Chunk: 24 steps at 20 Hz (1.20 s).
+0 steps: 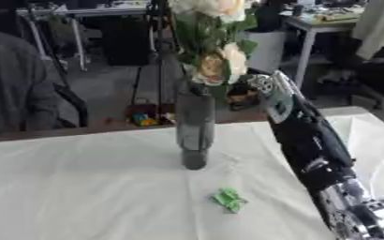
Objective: Arrange flowers into the vase.
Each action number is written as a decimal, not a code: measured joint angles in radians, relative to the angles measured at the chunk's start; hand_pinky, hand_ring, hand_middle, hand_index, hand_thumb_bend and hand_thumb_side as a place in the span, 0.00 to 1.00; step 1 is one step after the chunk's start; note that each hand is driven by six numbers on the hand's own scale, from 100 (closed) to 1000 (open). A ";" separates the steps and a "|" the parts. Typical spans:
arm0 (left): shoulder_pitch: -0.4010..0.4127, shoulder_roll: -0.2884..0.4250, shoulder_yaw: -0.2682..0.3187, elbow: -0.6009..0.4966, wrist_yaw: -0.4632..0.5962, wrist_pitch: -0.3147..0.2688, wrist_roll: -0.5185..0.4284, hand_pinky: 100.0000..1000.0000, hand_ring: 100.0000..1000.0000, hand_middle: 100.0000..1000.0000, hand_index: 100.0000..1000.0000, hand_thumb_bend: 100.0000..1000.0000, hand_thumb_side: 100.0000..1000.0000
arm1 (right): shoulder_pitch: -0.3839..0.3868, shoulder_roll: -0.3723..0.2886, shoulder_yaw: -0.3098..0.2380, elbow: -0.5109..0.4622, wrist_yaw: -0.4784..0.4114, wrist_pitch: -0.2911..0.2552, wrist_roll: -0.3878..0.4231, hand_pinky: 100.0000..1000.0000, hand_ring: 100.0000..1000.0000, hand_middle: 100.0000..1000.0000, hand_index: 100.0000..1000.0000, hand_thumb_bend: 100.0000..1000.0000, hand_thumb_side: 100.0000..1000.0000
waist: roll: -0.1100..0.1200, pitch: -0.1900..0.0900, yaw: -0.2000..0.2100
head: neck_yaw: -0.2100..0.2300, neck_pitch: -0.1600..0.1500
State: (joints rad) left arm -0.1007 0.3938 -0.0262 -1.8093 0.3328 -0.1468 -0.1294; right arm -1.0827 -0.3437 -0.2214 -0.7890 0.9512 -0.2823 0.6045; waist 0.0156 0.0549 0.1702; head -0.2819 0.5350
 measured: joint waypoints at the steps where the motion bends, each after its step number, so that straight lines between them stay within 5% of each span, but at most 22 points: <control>1: 0.001 0.002 0.000 0.000 0.000 0.000 0.000 0.74 0.67 0.58 0.74 0.56 0.95 | 0.000 -0.002 -0.001 0.000 -0.004 0.004 -0.005 1.00 1.00 0.99 0.85 0.56 0.98 | -0.001 0.000 0.000 | 0.001 0.000; 10: 0.004 0.003 0.000 0.000 0.000 0.002 -0.002 0.74 0.67 0.58 0.74 0.56 0.95 | -0.036 -0.004 -0.029 -0.012 -0.019 0.062 -0.051 1.00 1.00 1.00 0.88 0.54 0.99 | -0.008 -0.007 -0.003 | 0.003 0.000; 24: 0.010 0.004 0.005 0.007 -0.001 0.005 0.000 0.74 0.67 0.58 0.74 0.56 0.95 | 0.029 -0.049 0.018 0.047 -0.033 -0.002 -0.029 1.00 1.00 1.00 0.90 0.53 1.00 | -0.017 -0.017 -0.009 | 0.009 0.008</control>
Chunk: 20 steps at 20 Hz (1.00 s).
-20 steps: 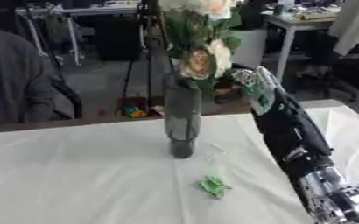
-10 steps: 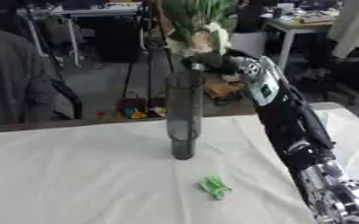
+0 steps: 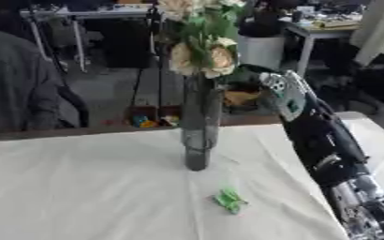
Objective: Arrange flowers into the vase.
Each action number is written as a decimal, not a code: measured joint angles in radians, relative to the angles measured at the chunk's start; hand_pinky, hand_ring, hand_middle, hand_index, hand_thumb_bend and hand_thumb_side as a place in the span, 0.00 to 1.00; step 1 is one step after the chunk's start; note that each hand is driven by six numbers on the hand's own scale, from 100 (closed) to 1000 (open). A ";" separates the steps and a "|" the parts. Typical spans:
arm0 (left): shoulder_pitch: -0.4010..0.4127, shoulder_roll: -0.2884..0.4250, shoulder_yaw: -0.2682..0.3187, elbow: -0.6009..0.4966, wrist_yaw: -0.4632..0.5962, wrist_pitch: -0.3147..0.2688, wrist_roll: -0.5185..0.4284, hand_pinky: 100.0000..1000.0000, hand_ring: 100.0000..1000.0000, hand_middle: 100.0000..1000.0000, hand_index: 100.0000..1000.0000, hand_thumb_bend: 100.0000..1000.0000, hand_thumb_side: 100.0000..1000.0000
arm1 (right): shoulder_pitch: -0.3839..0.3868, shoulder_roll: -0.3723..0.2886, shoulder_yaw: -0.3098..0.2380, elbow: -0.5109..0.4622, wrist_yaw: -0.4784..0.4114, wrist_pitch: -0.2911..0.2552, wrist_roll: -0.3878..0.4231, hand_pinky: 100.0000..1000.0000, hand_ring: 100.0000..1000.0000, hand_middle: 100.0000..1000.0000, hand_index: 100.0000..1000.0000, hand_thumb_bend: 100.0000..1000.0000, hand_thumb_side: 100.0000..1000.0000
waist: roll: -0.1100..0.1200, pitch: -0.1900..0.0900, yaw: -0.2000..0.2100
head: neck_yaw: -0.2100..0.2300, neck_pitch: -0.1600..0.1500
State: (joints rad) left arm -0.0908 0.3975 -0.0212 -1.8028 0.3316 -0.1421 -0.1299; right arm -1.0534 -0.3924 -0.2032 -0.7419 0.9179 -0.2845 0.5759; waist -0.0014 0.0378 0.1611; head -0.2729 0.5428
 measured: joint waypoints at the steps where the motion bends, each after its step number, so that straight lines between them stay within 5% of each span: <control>1: 0.000 0.000 0.001 0.000 0.000 0.000 0.000 0.74 0.67 0.58 0.74 0.56 0.95 | 0.001 -0.002 0.000 0.000 -0.004 -0.002 -0.001 1.00 1.00 1.00 0.90 0.53 1.00 | 0.000 0.000 -0.001 | 0.000 0.000; 20: 0.012 0.009 0.003 0.006 -0.008 -0.002 0.003 0.74 0.67 0.58 0.73 0.57 0.95 | 0.007 -0.050 0.001 -0.056 -0.046 -0.020 -0.016 1.00 1.00 1.00 0.89 0.50 0.97 | -0.015 -0.009 -0.019 | 0.008 0.009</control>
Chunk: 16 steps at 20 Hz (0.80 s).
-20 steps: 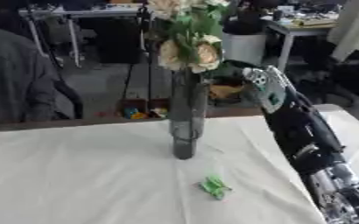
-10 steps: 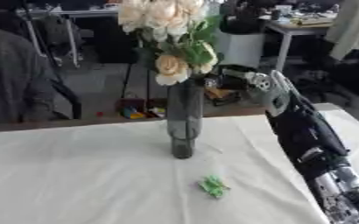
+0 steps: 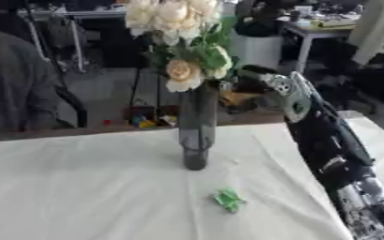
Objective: Arrange flowers into the vase.
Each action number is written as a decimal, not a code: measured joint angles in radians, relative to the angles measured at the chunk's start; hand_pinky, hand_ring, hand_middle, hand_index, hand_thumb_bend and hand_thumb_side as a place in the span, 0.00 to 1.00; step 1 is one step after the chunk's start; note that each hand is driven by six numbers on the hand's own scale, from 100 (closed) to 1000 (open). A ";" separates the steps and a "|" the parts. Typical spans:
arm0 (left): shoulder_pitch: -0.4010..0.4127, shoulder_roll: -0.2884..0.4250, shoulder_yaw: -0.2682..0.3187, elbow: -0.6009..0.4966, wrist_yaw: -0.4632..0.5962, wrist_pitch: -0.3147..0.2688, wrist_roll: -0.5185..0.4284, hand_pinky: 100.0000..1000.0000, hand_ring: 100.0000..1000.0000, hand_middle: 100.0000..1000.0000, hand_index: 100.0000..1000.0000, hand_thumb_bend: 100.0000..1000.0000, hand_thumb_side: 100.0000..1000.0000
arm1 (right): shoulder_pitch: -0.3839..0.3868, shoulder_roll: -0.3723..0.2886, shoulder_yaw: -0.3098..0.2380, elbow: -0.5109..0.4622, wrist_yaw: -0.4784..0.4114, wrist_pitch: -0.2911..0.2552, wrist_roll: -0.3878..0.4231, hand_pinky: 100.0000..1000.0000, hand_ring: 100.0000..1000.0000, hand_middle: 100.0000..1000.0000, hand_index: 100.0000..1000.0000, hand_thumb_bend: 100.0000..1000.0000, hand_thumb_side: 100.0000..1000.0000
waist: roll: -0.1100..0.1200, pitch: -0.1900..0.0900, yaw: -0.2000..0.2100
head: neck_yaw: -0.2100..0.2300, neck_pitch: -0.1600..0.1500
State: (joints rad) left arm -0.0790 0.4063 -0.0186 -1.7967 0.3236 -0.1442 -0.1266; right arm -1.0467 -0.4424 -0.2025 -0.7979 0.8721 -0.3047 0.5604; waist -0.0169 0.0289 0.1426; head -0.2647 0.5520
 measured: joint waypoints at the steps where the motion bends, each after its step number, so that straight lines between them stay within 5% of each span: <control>1: 0.001 0.000 0.001 0.000 -0.001 0.000 0.001 0.74 0.67 0.58 0.73 0.57 0.95 | 0.007 -0.012 0.000 -0.007 -0.005 -0.003 -0.002 1.00 1.00 1.00 0.89 0.50 0.97 | -0.002 -0.002 -0.003 | 0.001 0.001; 8: 0.008 0.012 0.005 0.006 -0.008 -0.002 0.005 0.74 0.68 0.60 0.74 0.57 0.95 | 0.093 -0.082 0.002 -0.069 -0.081 -0.032 -0.034 1.00 0.97 0.95 0.83 0.43 0.89 | -0.007 -0.016 -0.027 | 0.021 0.019; 16: 0.009 0.026 0.008 0.001 -0.021 -0.022 -0.011 0.75 0.74 0.67 0.77 0.57 0.94 | 0.227 -0.131 -0.003 -0.177 -0.196 -0.058 -0.089 0.89 0.87 0.86 0.69 0.30 0.78 | -0.004 -0.017 -0.047 | 0.056 0.040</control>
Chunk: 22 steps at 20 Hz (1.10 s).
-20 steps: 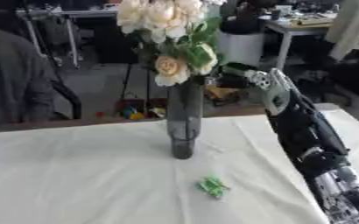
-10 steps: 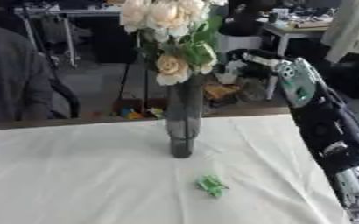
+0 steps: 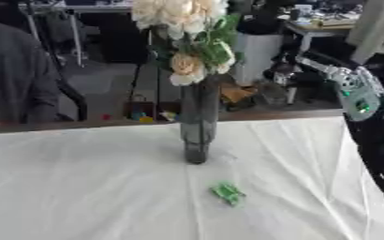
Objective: Arrange flowers into the vase.
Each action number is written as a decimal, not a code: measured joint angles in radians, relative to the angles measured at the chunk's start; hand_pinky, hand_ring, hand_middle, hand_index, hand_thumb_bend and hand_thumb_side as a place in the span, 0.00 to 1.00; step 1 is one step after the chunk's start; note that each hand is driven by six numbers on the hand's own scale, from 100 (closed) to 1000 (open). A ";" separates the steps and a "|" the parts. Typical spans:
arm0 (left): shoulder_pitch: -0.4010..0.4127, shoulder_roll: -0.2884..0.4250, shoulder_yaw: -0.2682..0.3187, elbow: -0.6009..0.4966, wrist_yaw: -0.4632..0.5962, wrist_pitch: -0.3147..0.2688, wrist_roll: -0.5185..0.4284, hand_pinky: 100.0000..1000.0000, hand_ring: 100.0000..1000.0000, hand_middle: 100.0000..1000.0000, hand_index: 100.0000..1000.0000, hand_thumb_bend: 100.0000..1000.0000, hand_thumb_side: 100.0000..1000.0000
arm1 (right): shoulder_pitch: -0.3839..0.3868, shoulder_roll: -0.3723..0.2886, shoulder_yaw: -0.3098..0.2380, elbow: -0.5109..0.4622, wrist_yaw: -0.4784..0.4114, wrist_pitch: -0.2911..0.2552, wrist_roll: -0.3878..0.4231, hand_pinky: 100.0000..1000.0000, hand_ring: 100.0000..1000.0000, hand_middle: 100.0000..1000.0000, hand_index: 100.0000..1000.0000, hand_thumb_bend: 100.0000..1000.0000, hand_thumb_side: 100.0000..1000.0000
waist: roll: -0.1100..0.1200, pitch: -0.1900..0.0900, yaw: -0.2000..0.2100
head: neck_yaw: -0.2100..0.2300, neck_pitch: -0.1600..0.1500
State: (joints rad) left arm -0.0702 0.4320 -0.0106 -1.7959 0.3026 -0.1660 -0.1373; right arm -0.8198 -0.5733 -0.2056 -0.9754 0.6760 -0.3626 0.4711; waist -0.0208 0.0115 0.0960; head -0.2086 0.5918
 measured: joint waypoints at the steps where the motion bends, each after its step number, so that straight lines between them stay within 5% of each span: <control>1: 0.000 0.001 0.000 -0.001 -0.002 -0.003 -0.003 0.75 0.74 0.68 0.77 0.57 0.94 | 0.016 -0.004 -0.003 -0.017 -0.011 -0.001 -0.008 0.88 0.86 0.86 0.68 0.30 0.77 | 0.001 0.000 0.000 | 0.005 0.001; 12: 0.001 0.001 0.003 -0.006 -0.032 -0.028 -0.032 0.77 0.79 0.73 0.79 0.56 0.94 | 0.167 -0.021 -0.053 -0.159 -0.115 0.029 -0.114 0.82 0.81 0.82 0.67 0.20 0.75 | 0.004 0.006 -0.010 | 0.041 0.023; 22: 0.002 0.000 0.002 -0.017 -0.058 -0.059 -0.069 0.78 0.81 0.75 0.80 0.56 0.95 | 0.222 -0.022 -0.087 -0.223 -0.164 0.066 -0.170 0.79 0.78 0.79 0.63 0.17 0.76 | 0.005 0.022 -0.023 | 0.058 0.032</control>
State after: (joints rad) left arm -0.0683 0.4322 -0.0082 -1.8126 0.2449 -0.2251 -0.2066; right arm -0.5975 -0.5949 -0.2928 -1.1985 0.5116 -0.2962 0.3016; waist -0.0162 0.0330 0.0732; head -0.1508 0.6235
